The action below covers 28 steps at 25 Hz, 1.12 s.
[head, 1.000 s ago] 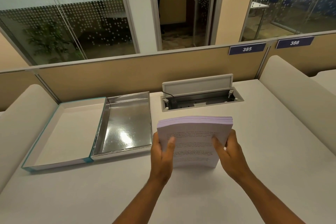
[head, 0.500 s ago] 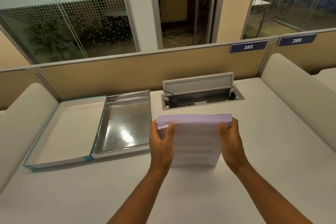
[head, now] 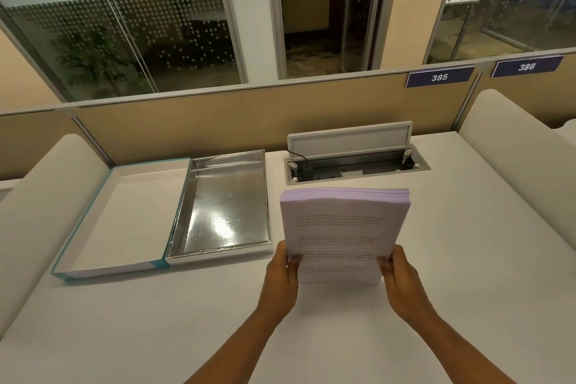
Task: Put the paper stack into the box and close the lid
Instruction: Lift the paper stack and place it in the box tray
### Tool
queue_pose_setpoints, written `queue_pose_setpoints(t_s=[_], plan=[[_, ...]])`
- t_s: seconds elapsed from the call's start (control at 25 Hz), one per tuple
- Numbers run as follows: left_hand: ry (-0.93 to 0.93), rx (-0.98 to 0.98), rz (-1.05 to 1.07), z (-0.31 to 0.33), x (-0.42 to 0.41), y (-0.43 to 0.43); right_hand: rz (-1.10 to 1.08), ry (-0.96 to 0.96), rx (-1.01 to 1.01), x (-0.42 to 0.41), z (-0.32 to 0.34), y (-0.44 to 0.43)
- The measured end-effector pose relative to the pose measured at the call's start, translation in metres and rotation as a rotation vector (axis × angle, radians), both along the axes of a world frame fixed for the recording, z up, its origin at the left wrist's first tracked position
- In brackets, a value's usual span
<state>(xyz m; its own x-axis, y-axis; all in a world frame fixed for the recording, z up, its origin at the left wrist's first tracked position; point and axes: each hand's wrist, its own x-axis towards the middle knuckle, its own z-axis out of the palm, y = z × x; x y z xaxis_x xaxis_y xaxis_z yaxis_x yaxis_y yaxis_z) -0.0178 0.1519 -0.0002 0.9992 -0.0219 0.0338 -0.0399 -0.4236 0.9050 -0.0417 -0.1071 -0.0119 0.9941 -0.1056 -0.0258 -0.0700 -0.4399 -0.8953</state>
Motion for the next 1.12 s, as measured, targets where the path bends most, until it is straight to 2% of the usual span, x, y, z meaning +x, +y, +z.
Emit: queue_pose_setpoints(t_s=[0.28,0.48,0.76,1.12], plan=[[0.000,-0.023,-0.060,0.009,0.020,0.033,0.023,0.081,-0.001,0.022,-0.004,0.013],[0.104,-0.039,-0.084,0.019,0.040,0.095,0.096,0.153,0.062,0.050,0.012,0.061],[0.327,-0.094,0.097,0.040,0.092,0.185,0.159,0.264,0.069,0.134,0.025,0.158],[0.503,0.101,0.219,0.020,0.209,0.262,0.135,0.455,-0.046,0.250,0.017,0.264]])
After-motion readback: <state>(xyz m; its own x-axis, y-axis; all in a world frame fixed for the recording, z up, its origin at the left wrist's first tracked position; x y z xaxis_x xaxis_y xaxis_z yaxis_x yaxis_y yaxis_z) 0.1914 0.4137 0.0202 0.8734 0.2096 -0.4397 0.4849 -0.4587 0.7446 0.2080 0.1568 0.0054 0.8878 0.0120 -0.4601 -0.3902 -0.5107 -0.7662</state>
